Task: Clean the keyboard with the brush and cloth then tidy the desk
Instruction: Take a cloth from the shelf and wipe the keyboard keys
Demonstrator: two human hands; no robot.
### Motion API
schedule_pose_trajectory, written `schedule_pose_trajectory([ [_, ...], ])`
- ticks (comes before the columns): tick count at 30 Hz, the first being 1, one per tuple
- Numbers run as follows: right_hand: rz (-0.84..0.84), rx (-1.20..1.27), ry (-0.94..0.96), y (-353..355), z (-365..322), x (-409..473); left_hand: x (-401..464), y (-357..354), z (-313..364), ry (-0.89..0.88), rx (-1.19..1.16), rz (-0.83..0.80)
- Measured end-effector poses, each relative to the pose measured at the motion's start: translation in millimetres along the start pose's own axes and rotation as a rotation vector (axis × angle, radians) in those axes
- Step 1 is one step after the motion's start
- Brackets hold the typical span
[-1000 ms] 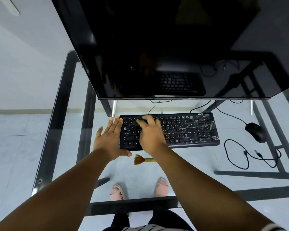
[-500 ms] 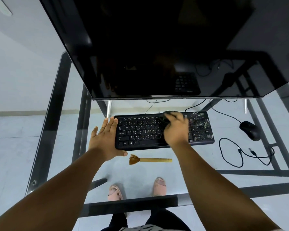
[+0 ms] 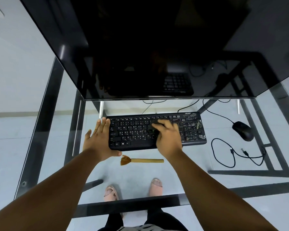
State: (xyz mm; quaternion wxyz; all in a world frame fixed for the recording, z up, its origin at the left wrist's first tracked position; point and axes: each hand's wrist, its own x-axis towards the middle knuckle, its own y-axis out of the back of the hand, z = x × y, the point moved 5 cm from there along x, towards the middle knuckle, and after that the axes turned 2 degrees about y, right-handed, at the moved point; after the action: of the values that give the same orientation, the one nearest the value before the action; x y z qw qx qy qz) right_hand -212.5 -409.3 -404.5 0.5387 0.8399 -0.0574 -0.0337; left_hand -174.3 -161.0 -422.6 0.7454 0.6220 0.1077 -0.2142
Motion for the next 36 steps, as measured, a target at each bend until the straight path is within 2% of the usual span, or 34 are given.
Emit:
schedule_pose_trajectory([
  [4, -0.17, -0.046, 0.254, -14.6, -19.0, -9.9, -0.5, -0.1, 3.1, 0.005, -0.012, 0.014],
  [7, -0.197, -0.058, 0.348, -9.0, -4.2, -14.7, -1.3, 0.5, 2.2, 0.01, -0.02, 0.024],
  [12, -0.015, 0.004, 0.226, 2.5, 23.7, -17.4, -1.5, 0.9, 5.7, 0.014, -0.008, 0.015],
  [20, -0.229, -0.012, 0.408, -28.6, -51.9, -16.7, 0.2, 6.3, 7.9, 0.03, 0.062, 0.044],
  [23, -0.219, -0.054, 0.415, -22.9, -38.9, -18.0, -0.3, 5.4, 5.2, 0.017, 0.043, 0.038],
  [27, -0.145, -0.033, 0.318, -12.8, -13.0, -22.1, 1.3, 9.2, 0.4, -0.017, 0.011, 0.009],
  [33, -0.168, -0.03, 0.351, -27.8, -55.9, -19.7, -1.0, 11.1, -4.7, -0.032, 0.013, 0.041],
  [36, -0.189, -0.055, 0.39, -26.9, -54.6, -17.5, -4.6, 9.6, -6.7, -0.034, 0.027, 0.059],
])
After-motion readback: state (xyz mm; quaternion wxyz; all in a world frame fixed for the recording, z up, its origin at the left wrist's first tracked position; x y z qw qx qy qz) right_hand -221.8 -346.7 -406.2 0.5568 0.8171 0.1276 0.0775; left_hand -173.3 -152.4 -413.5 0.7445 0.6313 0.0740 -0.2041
